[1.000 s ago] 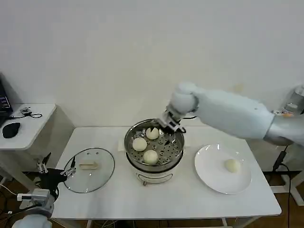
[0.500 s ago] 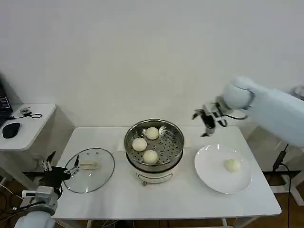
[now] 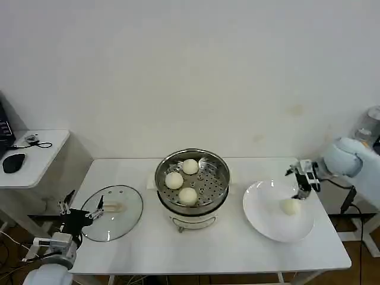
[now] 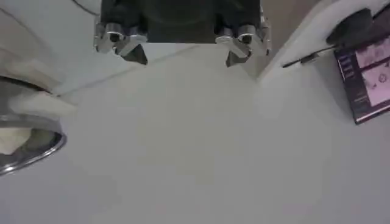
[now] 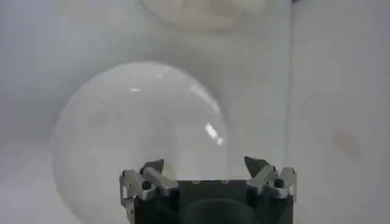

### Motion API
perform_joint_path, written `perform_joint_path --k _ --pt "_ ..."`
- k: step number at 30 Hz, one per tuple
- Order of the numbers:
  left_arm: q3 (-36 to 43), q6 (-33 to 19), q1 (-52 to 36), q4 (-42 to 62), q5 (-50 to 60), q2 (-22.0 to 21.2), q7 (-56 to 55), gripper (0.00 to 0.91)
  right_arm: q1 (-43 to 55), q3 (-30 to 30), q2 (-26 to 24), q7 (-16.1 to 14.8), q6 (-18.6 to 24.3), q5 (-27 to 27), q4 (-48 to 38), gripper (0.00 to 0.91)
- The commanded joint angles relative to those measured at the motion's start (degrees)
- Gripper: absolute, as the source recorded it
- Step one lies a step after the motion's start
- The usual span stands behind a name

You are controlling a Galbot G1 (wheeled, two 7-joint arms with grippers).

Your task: Take steamed baozi put them in steamer then cover it.

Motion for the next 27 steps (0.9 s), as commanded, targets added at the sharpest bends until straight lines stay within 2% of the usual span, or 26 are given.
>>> perform_joint_path --k 1,8,23,27 --pt "0.2 0.0 -0.5 0.7 0.1 0.0 0.0 0.907 -15.1 10.8 0.0 0.9 -0.3 -5.5 -6.9 0.907" --pt "-0.1 0.0 -0.2 0.6 0.3 -0.2 -0.1 0.907 -14.4 10.9 5.9 0.9 0.5 -7.0 -12.5 0.907" --pt "-0.5 0.0 0.4 0.5 0.5 -0.6 0.0 0.907 -14.1 9.9 12.4 1.4 1.5 -8.2 -17.0 0.907" --pt "-0.6 -0.1 0.4 0.6 0.5 -0.9 0.0 0.907 -14.0 9.9 13.0 1.3 1.5 -9.0 -17.6 0.867"
